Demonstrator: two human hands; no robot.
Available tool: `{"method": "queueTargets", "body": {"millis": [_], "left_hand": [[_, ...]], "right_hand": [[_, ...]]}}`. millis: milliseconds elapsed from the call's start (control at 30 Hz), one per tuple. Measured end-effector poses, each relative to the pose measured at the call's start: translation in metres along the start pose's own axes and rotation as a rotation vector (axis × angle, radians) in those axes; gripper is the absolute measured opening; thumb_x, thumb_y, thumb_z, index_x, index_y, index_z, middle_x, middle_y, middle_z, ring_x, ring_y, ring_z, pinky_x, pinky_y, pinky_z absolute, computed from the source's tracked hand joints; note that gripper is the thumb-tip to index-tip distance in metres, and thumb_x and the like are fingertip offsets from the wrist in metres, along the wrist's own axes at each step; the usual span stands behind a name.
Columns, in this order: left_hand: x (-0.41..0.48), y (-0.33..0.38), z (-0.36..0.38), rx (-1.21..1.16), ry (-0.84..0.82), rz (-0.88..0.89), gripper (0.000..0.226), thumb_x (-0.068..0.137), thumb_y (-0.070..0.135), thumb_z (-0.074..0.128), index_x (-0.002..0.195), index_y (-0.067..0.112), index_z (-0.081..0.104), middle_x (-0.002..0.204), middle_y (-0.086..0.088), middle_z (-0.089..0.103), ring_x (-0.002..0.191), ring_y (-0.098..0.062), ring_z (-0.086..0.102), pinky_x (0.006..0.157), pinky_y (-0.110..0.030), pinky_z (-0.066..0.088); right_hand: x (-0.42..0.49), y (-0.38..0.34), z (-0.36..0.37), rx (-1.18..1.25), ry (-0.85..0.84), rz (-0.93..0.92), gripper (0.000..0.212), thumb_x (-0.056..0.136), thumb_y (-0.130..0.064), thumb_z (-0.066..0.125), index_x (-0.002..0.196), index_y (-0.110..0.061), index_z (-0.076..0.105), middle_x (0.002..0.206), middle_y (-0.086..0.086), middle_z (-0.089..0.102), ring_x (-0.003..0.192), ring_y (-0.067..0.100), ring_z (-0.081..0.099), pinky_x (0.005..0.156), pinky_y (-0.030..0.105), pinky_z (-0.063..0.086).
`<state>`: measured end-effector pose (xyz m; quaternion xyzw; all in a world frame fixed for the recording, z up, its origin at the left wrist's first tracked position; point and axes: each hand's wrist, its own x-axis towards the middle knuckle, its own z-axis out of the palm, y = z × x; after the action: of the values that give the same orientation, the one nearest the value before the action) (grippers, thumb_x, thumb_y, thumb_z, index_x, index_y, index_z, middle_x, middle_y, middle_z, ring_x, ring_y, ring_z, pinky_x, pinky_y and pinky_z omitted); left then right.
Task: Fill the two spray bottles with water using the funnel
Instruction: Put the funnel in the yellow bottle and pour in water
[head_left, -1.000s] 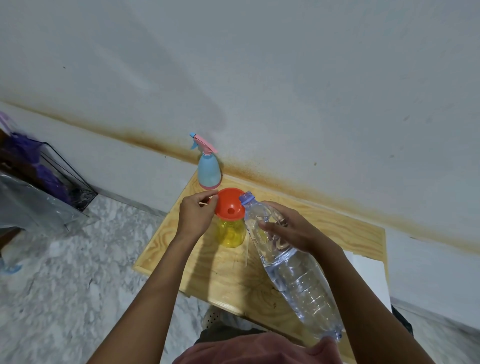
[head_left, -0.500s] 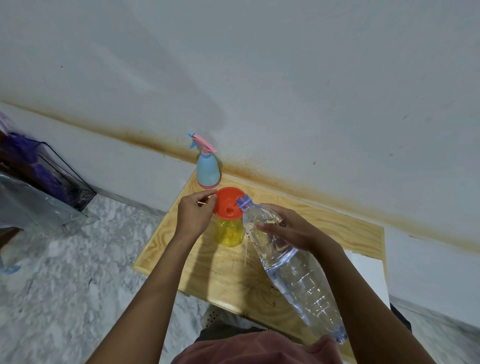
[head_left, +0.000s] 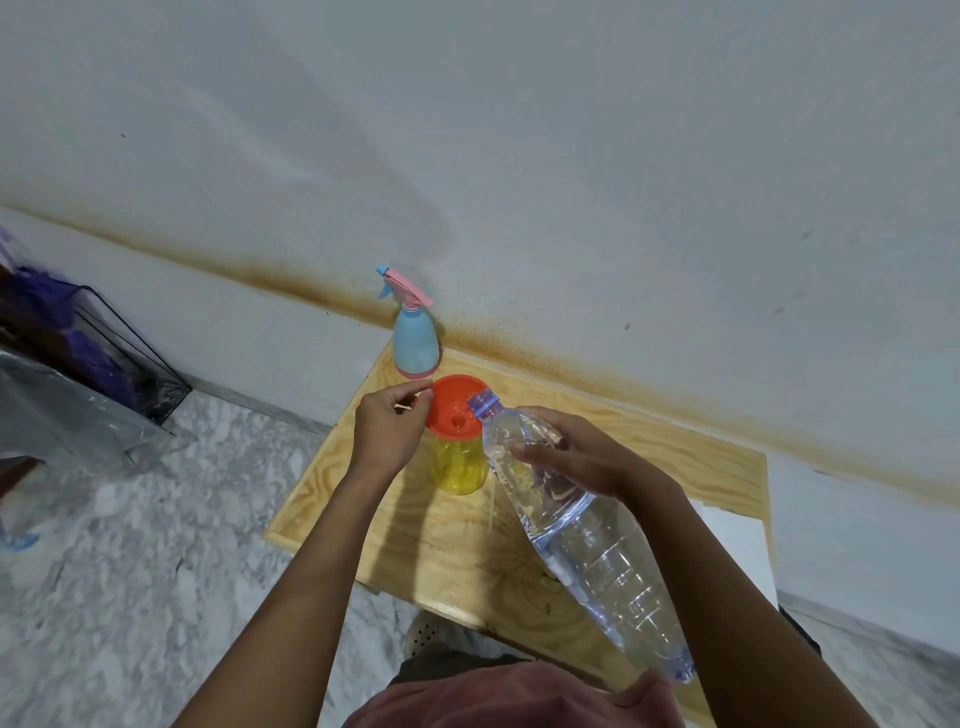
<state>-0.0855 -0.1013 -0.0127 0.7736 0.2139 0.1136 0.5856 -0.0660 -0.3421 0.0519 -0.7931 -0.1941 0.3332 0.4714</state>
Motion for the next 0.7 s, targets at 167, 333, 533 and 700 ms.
{"method": "queueTargets", "body": {"millis": [167, 333, 533, 700], "left_hand": [[-0.0009, 0.0018, 0.0007, -0.007, 0.001, 0.0, 0.021, 0.092, 0.018, 0.067, 0.109, 0.016, 0.077, 0.087, 0.001, 0.072, 0.088, -0.026, 0.071, 0.082, -0.038, 0.06], [-0.0004, 0.0015, -0.0002, -0.002, 0.003, 0.007, 0.02, 0.092, 0.019, 0.066, 0.109, 0.015, 0.077, 0.085, 0.002, 0.072, 0.087, -0.026, 0.071, 0.081, -0.036, 0.06], [0.0008, 0.0007, 0.0006, -0.006, 0.003, -0.002, 0.02, 0.091, 0.019, 0.067, 0.108, 0.016, 0.077, 0.082, 0.001, 0.071, 0.082, -0.024, 0.071, 0.079, -0.037, 0.059], [0.0006, 0.0005, 0.0012, -0.013, 0.001, -0.004, 0.019, 0.091, 0.019, 0.067, 0.108, 0.017, 0.077, 0.08, -0.001, 0.07, 0.079, -0.025, 0.07, 0.078, -0.038, 0.058]], "right_hand": [[-0.0015, -0.0037, -0.0006, -0.023, 0.003, -0.007, 0.043, 0.098, -0.025, 0.058, 0.139, -0.022, 0.046, 0.066, -0.033, 0.066, 0.055, -0.011, 0.061, 0.052, 0.007, 0.044], [-0.0017, -0.0045, -0.0012, -0.033, 0.019, -0.01, 0.043, 0.097, -0.029, 0.06, 0.138, -0.023, 0.048, 0.063, -0.019, 0.068, 0.054, -0.004, 0.062, 0.052, 0.014, 0.049], [-0.0012, -0.0066, -0.0012, -0.009, 0.005, -0.026, 0.036, 0.097, -0.027, 0.059, 0.13, -0.033, 0.048, 0.063, -0.021, 0.068, 0.054, -0.005, 0.062, 0.052, 0.013, 0.048], [0.0009, -0.0008, -0.0021, 0.029, 0.006, -0.021, 0.038, 0.093, -0.033, 0.063, 0.128, -0.037, 0.05, 0.06, -0.008, 0.067, 0.051, 0.004, 0.061, 0.05, 0.021, 0.05]]}}
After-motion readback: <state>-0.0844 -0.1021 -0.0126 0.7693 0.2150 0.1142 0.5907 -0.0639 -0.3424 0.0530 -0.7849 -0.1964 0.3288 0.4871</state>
